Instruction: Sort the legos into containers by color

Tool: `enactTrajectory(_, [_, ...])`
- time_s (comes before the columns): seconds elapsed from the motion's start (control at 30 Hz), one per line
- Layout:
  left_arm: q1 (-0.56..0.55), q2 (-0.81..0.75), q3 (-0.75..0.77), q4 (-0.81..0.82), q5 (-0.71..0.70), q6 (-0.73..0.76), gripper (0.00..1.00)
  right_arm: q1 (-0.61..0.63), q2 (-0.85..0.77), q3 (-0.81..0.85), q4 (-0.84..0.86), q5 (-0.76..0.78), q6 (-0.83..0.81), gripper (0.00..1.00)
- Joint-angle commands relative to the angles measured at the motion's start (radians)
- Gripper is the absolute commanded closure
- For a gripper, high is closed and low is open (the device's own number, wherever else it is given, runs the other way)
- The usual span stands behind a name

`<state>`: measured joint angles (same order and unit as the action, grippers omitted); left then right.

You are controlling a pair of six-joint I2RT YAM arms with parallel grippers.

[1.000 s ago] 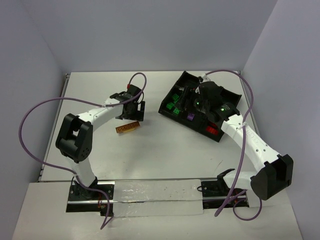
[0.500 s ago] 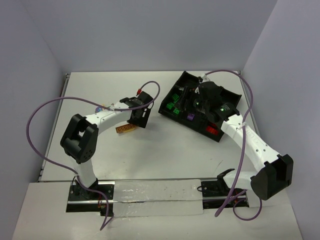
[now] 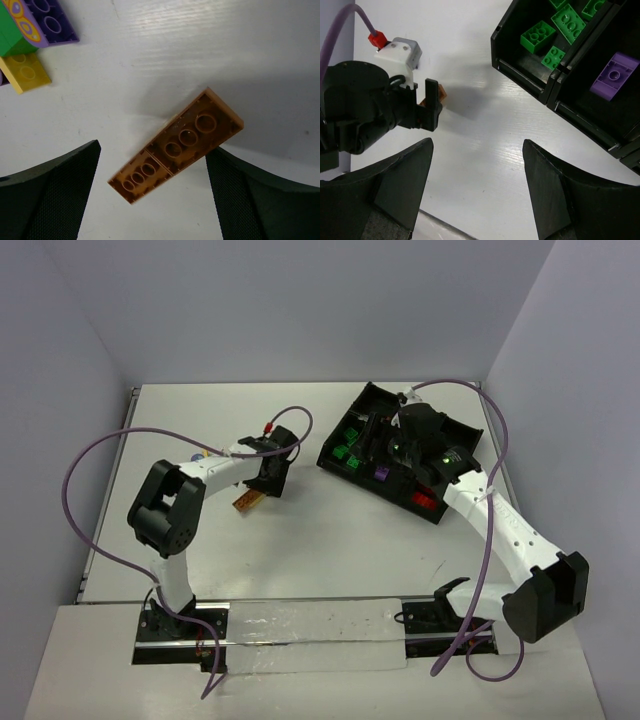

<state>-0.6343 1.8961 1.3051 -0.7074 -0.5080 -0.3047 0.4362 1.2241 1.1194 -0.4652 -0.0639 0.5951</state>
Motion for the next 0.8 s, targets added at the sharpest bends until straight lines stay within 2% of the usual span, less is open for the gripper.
enactTrajectory(0.0, [0.052, -0.029, -0.007, 0.061, 0.035, -0.023, 0.12, 0.01, -0.029, -0.004, 0.01, 0.01, 0.005, 0.2])
enactTrajectory(0.17, [0.086, -0.057, -0.03, 0.081, 0.102, -0.04, 0.27, 0.01, -0.032, -0.004, 0.007, 0.006, 0.006, 0.2])
enactTrajectory(0.27, [0.106, -0.065, -0.044, 0.092, 0.167, -0.055, 0.32, 0.01, -0.031, -0.003, 0.01, 0.006, 0.006, 0.2])
enactTrajectory(0.4, [0.114, -0.059, -0.037, 0.067, 0.186, -0.103, 0.32, 0.01, -0.028, -0.004, 0.012, 0.003, 0.006, 0.2])
enactTrajectory(0.5, [0.114, -0.064, -0.04, 0.06, 0.192, -0.128, 0.39, 0.011, -0.026, -0.006, 0.013, 0.0, 0.008, 0.2])
enactTrajectory(0.7, [0.114, -0.092, -0.049, 0.048, 0.182, -0.166, 0.62, 0.013, -0.026, -0.006, 0.011, 0.002, 0.006, 0.2])
enactTrajectory(0.73, [0.114, -0.096, -0.043, 0.041, 0.179, -0.172, 0.71, 0.015, -0.025, -0.006, 0.011, 0.001, 0.006, 0.2])
enactTrajectory(0.77, [0.114, -0.106, -0.033, 0.025, 0.186, -0.175, 0.84, 0.014, -0.024, -0.005, 0.012, -0.001, 0.005, 0.2])
